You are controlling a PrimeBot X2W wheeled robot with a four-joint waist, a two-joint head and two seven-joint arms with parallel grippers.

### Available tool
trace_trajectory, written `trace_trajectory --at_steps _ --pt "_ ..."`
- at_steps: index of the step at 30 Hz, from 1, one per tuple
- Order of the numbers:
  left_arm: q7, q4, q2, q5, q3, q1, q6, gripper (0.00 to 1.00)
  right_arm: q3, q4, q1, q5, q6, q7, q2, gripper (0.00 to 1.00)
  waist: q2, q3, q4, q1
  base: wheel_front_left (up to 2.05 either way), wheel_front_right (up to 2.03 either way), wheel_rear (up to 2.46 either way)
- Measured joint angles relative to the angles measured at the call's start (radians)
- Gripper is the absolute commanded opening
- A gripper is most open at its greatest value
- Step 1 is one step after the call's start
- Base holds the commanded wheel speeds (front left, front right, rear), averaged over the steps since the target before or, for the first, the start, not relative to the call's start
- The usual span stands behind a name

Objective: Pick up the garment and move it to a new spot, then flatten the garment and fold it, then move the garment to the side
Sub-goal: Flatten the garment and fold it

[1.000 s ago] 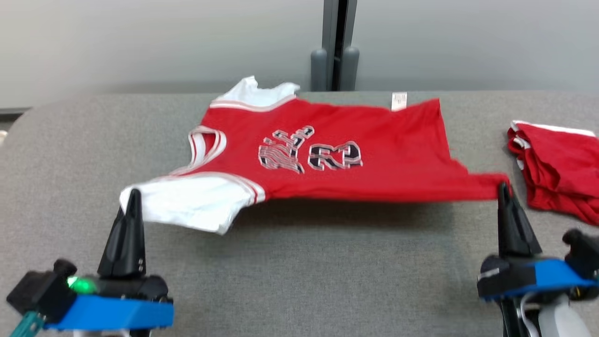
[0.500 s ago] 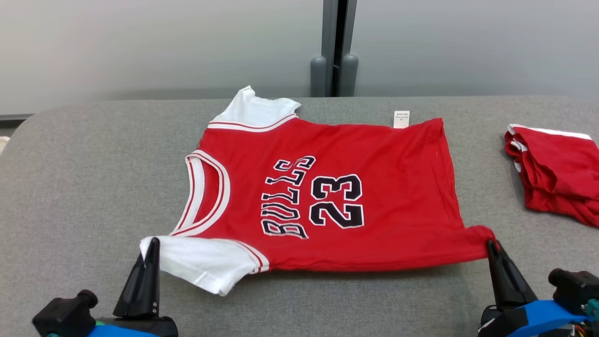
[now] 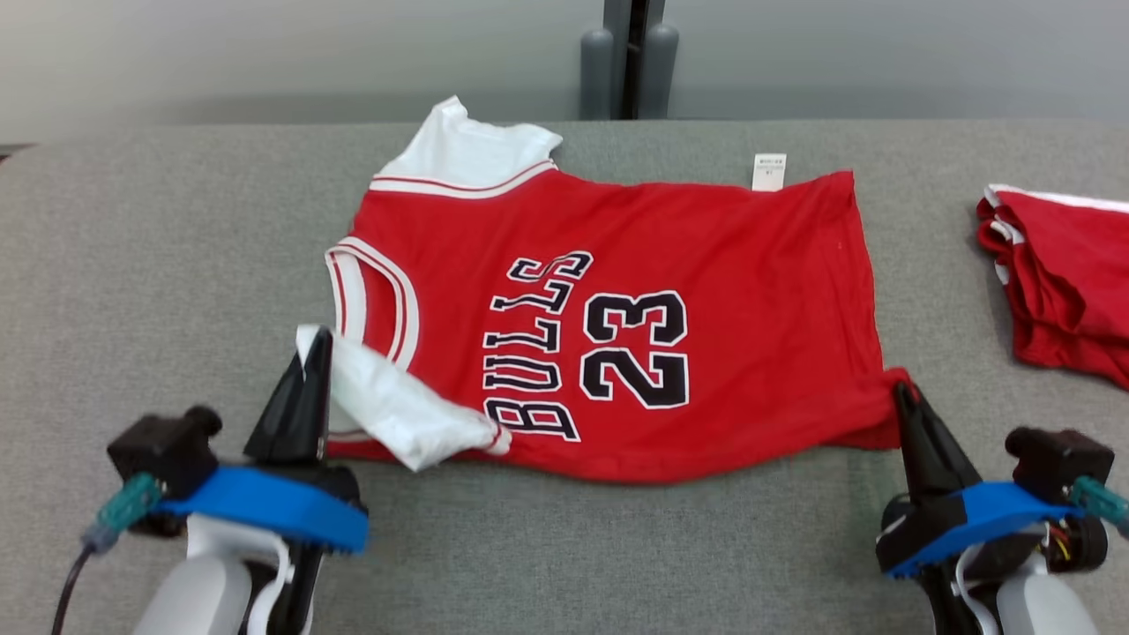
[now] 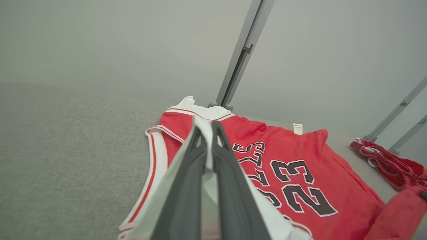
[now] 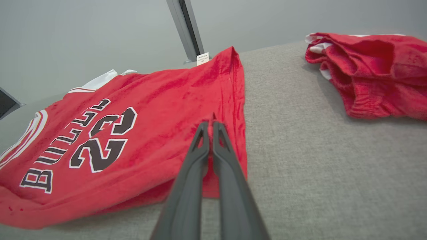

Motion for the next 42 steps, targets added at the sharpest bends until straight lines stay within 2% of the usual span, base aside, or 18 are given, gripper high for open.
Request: trace_trajectory --at_steps 7,14,15,16,17,18,19,25,33,42 --pt "-0.043 0.174 -0.035 0.034 -0.015 -0.204 -0.021 0.0 -0.01 0.099 -0.127 -0.015 0.0 -0.051 0.0 0.0 0.0 0.071 -0.012 0.0001 0.0 0.0 0.0" --pt "-0.087 0.325 -0.056 0.064 -0.033 -0.293 -0.034 0.0 0.017 0.2 -0.192 -0.014 0.0 -0.1 0.0 0.0 0.0 0.096 -0.015 0.0001 0.0 0.0 0.0" --pt "-0.095 0.337 -0.061 0.065 -0.033 -0.3 -0.035 0.0 0.018 0.21 -0.198 -0.014 0.0 -0.112 0.0 0.12 0.0 0.096 -0.014 0.0001 0.0 0.0 0.0" --pt "-0.103 0.348 -0.067 0.067 -0.031 -0.306 -0.035 0.0 0.022 0.22 -0.203 -0.014 0.0 -0.123 0.0 0.5 0.0 0.095 -0.013 0.0001 0.0 0.0 0.0" --pt "-0.108 0.357 -0.072 0.074 -0.03 -0.312 -0.035 0.33 0.025 0.229 -0.207 -0.012 0.0 -0.137 0.0 1.0 0.0 0.093 -0.012 0.0001 0.0 0.0 0.0" --pt "-0.114 0.366 -0.076 0.077 -0.03 -0.315 -0.036 0.82 0.027 0.235 -0.21 -0.01 0.0 -0.147 0.0 1.0 0.0 0.091 -0.012 0.0001 0.0 0.0 0.0" --pt "-0.115 0.374 -0.08 0.082 -0.027 -0.315 -0.037 1.0 0.029 0.239 -0.211 -0.009 0.0 -0.156 0.0 1.0 0.0 0.087 -0.011 0.0001 0.0 0.0 0.0" --pt "-0.125 0.369 -0.089 0.095 0.014 -0.296 -0.043 1.0 0.007 0.231 -0.208 -0.028 0.0 -0.2 0.0 1.0 0.0 0.055 -0.005 0.0 0.0 0.0 0.0" --pt "-0.119 0.318 -0.092 0.081 0.081 -0.137 -0.033 1.0 -0.034 0.178 -0.144 -0.105 0.0 -0.209 0.0 1.0 0.0 -0.01 0.002 -0.0002 0.0 0.0 0.0" --pt "0.087 0.346 -0.098 -0.025 0.093 -0.041 0.007 1.0 -0.018 0.133 -0.084 -0.12 0.0 -0.155 0.0 1.0 0.0 -0.03 -0.002 -0.0003 0.0 0.0 0.0"
